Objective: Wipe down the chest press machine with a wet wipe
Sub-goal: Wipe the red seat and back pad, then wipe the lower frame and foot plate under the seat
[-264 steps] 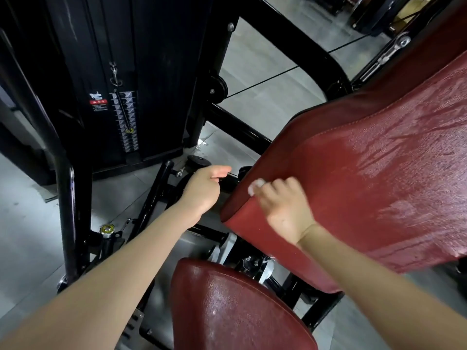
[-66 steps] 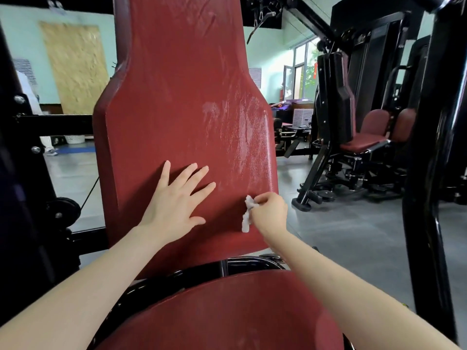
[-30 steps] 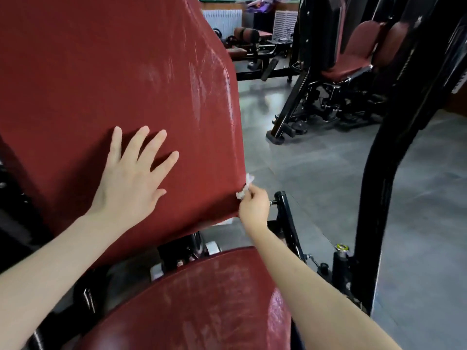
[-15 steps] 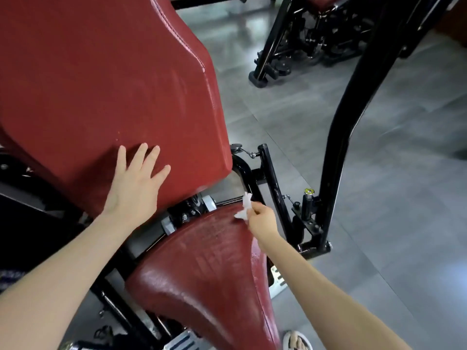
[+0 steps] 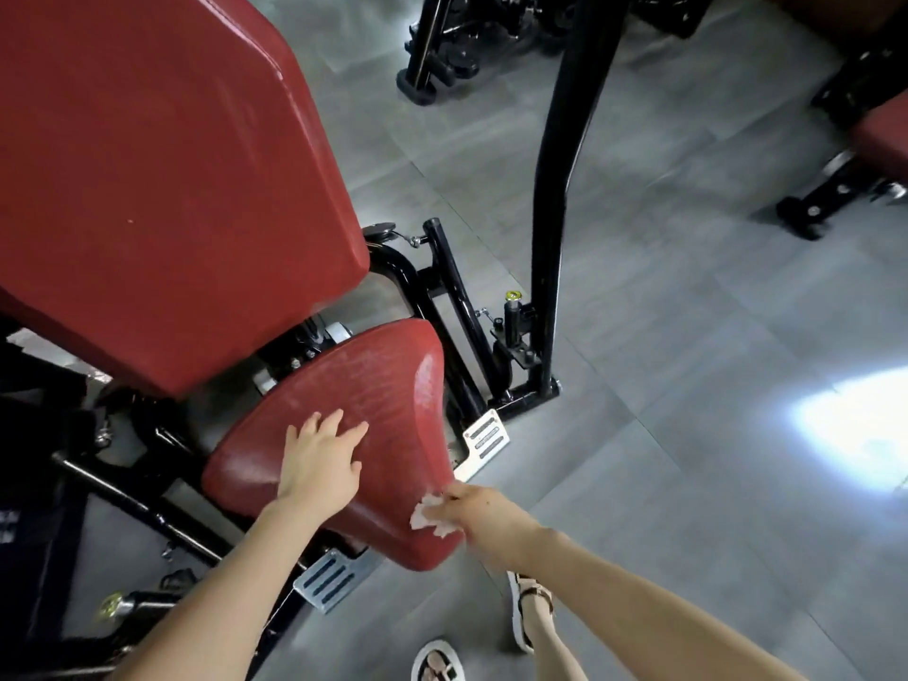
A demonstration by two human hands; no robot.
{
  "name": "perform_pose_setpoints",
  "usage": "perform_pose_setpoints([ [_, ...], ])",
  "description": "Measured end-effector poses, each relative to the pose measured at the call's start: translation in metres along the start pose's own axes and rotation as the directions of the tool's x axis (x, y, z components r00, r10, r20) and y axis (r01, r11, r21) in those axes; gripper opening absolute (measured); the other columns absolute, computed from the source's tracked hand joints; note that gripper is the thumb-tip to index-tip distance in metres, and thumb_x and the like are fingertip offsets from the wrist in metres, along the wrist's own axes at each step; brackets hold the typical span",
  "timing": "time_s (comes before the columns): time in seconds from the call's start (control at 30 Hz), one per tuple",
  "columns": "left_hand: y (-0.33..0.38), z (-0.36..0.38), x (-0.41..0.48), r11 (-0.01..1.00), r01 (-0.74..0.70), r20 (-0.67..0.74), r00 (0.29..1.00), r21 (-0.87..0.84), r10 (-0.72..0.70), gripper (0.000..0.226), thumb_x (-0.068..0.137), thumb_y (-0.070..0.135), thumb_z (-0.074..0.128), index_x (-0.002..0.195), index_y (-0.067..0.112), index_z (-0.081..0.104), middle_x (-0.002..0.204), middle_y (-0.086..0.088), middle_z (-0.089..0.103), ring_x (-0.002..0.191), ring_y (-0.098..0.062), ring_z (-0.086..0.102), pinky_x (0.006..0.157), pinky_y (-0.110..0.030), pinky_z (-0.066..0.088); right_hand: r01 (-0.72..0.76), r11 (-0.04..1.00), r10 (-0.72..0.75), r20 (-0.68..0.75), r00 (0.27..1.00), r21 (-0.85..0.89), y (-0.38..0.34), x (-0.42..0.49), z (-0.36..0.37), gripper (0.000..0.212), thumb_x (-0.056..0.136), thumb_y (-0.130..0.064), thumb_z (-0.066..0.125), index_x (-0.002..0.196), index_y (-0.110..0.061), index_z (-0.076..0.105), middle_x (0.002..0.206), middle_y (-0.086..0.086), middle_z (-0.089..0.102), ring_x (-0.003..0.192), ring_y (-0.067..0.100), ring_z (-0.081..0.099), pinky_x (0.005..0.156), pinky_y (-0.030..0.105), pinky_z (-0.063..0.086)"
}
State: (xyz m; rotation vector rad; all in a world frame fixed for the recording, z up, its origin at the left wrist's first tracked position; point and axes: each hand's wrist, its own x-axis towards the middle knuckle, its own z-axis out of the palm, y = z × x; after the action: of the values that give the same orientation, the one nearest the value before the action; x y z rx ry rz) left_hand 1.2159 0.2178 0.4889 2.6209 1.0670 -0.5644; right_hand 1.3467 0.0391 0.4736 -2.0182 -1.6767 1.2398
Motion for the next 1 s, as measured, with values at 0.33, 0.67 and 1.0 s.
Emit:
perform_pose_setpoints([
  [0.33, 0.117, -0.112, -0.034, 0.979, -0.168, -0.201, 0.969, -0.112, 0.143, 0.044, 0.092, 0.027, 0.050, 0.136, 0.030, 0.046, 0.137, 0.004, 0.047, 0.125, -0.020, 0.041, 0.110, -0.033, 0.026, -0.085, 0.568, 0.591, -0.335, 0.734, 0.819, -0.014, -0.130, -0.157, 0.025, 0.096, -0.003, 0.046, 0.093, -0.015, 0.068, 0.066, -0.005, 0.054, 0.055, 0.004, 0.047, 0.053, 0.013, 0.037],
  [0.67, 0.264, -0.267, -0.022, 0.952, -0.168, -0.494, 0.869, -0.254, 0.021, 0.035, 0.091, 0.024, 0.054, 0.125, 0.022, 0.060, 0.123, 0.001, 0.059, 0.115, -0.023, 0.050, 0.095, -0.034, 0.041, 0.077, 0.677, 0.473, -0.513, 0.716, 0.732, 0.017, -0.218, -0.338, 0.022, 0.094, -0.007, 0.051, 0.084, -0.013, 0.070, 0.062, -0.004, 0.052, 0.055, 0.007, 0.043, 0.053, 0.017, 0.036],
  [1.0, 0.273, -0.379, -0.013, 0.909, -0.011, -0.722, 0.611, -0.417, -0.324, 0.027, 0.091, 0.018, 0.055, 0.115, 0.010, 0.065, 0.114, -0.013, 0.062, 0.106, -0.033, 0.054, 0.088, -0.038, 0.039, 0.194, 0.913, 0.130, -0.706, 0.696, 0.359, -0.011, -0.181, -0.464, 0.020, 0.093, -0.015, 0.053, 0.089, -0.005, 0.071, 0.072, 0.012, 0.064, 0.060, 0.014, 0.048, 0.060, 0.023, 0.038],
])
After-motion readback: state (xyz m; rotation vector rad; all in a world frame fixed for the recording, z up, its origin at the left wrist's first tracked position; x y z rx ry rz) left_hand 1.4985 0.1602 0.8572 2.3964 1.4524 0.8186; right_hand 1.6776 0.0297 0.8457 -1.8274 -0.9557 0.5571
